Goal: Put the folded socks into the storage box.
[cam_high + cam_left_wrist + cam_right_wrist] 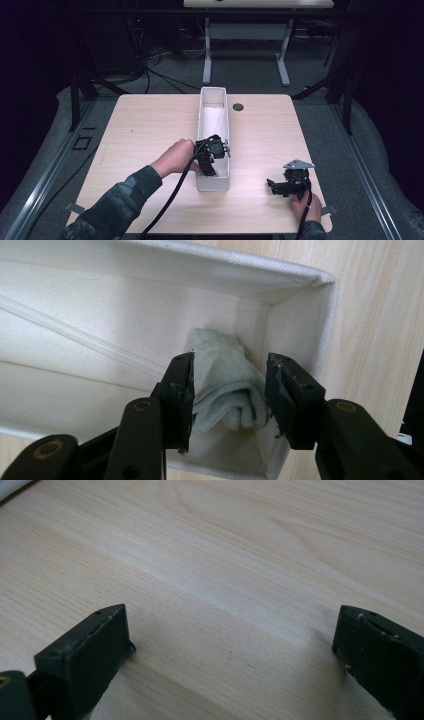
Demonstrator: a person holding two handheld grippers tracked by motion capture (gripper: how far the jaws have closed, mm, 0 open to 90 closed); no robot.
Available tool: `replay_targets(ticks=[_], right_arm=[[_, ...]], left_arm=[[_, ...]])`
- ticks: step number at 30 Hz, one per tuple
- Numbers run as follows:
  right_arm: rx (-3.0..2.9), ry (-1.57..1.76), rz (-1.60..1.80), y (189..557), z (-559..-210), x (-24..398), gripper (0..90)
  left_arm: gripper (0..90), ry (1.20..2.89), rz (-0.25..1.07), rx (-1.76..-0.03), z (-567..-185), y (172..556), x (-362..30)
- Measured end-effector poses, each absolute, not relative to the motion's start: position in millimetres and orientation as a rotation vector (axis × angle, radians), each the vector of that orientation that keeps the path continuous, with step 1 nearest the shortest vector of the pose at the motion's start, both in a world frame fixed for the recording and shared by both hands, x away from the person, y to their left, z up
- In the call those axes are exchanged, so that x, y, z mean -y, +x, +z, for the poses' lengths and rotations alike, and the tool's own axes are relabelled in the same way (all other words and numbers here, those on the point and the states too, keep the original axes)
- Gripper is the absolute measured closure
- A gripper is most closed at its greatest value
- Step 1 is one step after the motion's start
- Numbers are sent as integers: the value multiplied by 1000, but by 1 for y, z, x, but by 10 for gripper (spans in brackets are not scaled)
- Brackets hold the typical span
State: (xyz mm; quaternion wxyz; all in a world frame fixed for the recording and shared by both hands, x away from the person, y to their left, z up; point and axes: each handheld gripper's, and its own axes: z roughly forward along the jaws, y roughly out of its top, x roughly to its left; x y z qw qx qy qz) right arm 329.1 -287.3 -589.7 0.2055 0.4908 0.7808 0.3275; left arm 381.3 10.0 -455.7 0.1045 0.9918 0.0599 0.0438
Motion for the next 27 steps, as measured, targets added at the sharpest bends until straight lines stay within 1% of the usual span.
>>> replay_targets(ticks=[7, 20, 27], right_arm=[[-2176, 1366, 912, 329, -590, 287, 13], [-2176, 1364, 912, 329, -590, 287, 13], [-2176, 1365, 912, 329, -590, 287, 13]], left_arm=[[510, 2900, 151, -202, -447, 382, -15], [413, 2831, 201, -279, -427, 383, -30], [320, 2799, 208, -313, -419, 382, -42]])
